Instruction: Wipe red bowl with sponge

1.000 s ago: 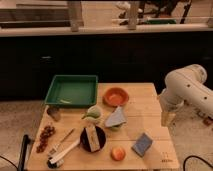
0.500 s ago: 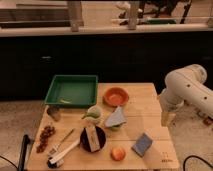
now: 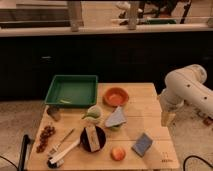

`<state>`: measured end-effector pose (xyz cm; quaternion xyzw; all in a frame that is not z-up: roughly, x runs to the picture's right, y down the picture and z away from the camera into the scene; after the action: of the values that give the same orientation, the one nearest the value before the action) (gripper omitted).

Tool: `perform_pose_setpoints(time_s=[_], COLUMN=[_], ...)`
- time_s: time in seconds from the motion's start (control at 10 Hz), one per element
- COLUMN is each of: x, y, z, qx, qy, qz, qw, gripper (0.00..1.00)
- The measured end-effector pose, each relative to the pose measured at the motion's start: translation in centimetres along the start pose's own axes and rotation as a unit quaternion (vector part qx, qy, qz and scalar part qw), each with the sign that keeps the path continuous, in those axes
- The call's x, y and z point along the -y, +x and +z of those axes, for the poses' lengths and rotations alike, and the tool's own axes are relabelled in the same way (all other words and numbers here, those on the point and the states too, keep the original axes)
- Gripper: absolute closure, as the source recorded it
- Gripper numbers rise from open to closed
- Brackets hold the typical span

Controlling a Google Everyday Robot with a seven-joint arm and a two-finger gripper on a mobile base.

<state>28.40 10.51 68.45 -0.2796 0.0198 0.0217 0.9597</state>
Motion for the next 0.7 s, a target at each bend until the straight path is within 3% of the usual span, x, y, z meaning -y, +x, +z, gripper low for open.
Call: perform_pose_setpoints(time_s=[0.7], x=[-1.4], y=[-1.4], z=[0.7], qx=[-0.027], qy=[0.003], qz=[-0.071], qw=[0.9971], gripper=[0.2])
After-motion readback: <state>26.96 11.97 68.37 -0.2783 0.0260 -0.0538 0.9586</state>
